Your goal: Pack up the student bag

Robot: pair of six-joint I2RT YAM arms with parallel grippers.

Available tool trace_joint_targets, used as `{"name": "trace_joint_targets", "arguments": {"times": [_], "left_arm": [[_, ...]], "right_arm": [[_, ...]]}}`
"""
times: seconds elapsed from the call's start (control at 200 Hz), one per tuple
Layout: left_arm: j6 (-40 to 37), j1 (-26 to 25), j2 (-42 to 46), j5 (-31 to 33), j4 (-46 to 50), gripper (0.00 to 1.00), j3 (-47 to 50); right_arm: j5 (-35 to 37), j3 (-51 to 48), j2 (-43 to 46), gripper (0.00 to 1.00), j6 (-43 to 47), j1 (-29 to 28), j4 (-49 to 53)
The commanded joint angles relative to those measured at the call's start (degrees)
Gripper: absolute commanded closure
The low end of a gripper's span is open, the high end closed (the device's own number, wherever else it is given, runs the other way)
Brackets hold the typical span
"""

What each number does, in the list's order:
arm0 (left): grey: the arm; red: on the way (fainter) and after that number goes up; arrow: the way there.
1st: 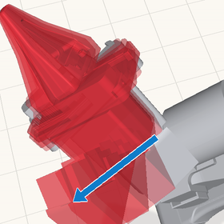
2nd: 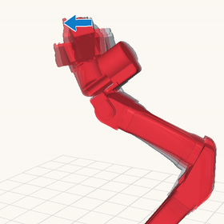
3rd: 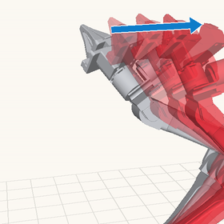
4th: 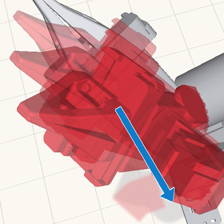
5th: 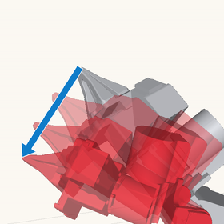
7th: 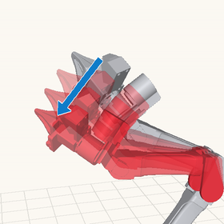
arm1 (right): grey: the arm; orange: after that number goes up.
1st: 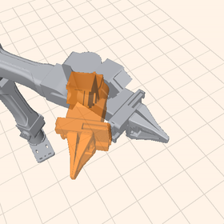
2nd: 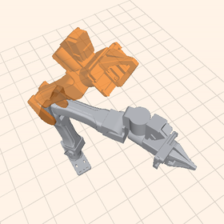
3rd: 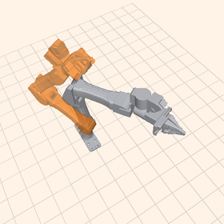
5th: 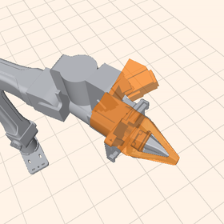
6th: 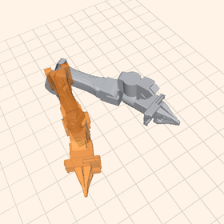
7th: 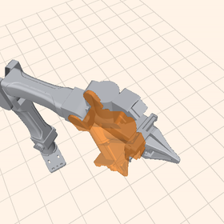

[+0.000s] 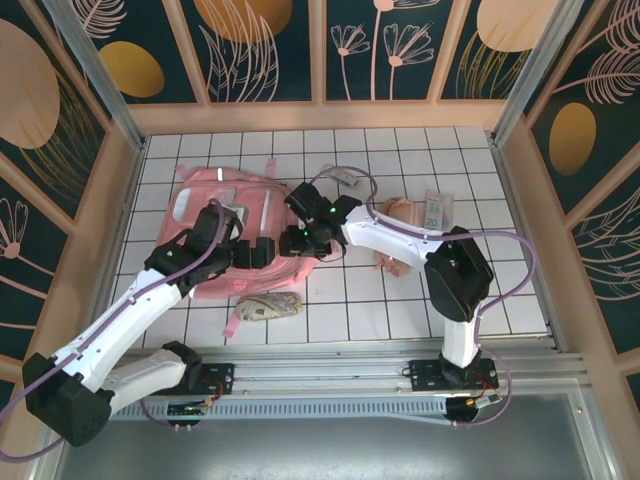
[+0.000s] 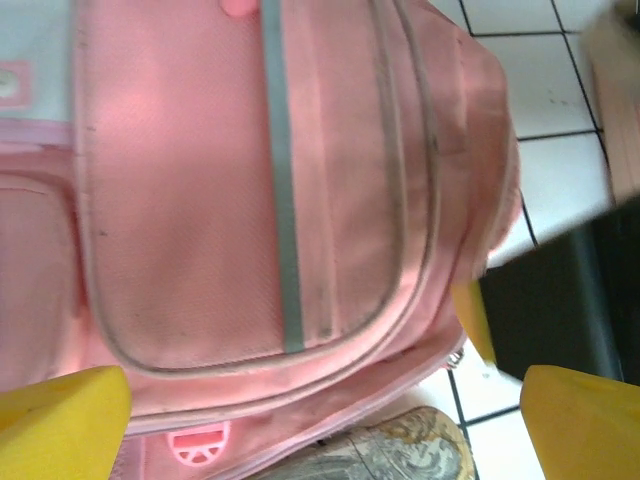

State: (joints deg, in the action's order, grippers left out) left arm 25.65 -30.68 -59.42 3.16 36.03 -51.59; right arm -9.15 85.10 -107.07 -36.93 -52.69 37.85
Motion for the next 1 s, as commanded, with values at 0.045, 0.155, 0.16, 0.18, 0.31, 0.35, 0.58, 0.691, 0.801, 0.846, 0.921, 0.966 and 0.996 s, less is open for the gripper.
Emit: {"name": "trace_joint_targets", "arguments": {"times": [0.045,0.155,0.16,0.18,0.31,0.35,0.58,0.691,0.801,0.846,0.921,0.966,0.996], "left_arm": [[3.21,0.49,-0.76,6.55,2.46,0.01,-3.85],[3.35,0.53,-1.36,6.88,2.27,0.01,-3.78],[3.35,0.53,-1.33,6.87,2.28,0.01,-3.78],[3.35,0.53,-1.44,6.78,2.29,0.01,-3.78],[3.60,0.53,-1.60,6.26,2.51,0.01,-3.82],[3.78,0.53,-1.26,6.25,2.55,0.01,-3.85],[3.97,0.53,-0.22,6.68,3.78,0.01,-3.79],[3.97,0.53,0.09,6.86,4.29,0.01,-3.80],[3.96,0.53,0.09,6.93,4.79,0.01,-3.82],[4.06,0.53,0.09,6.94,5.00,0.01,-3.78],[4.10,0.53,0.27,6.95,5.02,0.01,-3.41],[4.15,0.53,0.28,6.86,5.11,0.01,-3.11],[4.22,0.53,0.35,6.78,5.10,0.01,-2.93]], "right_arm": [[6.27,-6.67,4.77,0.48,1.62,-4.62,5.91],[5.85,-8.90,4.60,0.48,0.97,-5.31,3.04],[5.87,-8.90,4.55,0.48,0.98,-5.32,2.90],[5.98,-8.86,4.15,0.48,1.06,-5.40,2.50],[6.16,-7.78,1.40,0.49,2.09,-5.58,0.16],[6.03,-7.69,0.60,0.49,2.45,-5.67,-0.81],[7.18,-5.50,-4.12,0.49,3.44,-5.76,-3.75],[9.12,-4.45,-5.58,0.50,3.46,-5.71,-4.78],[9.81,-3.63,-6.46,0.51,3.39,-5.74,-5.92],[10.38,-3.59,-6.62,0.51,3.12,-5.76,-6.26],[12.07,-3.70,-6.74,0.54,2.92,-5.76,-6.80],[12.93,-3.71,-6.84,0.56,2.83,-5.76,-6.99],[13.29,-3.70,-7.03,0.58,2.91,-5.76,-7.16]]}}
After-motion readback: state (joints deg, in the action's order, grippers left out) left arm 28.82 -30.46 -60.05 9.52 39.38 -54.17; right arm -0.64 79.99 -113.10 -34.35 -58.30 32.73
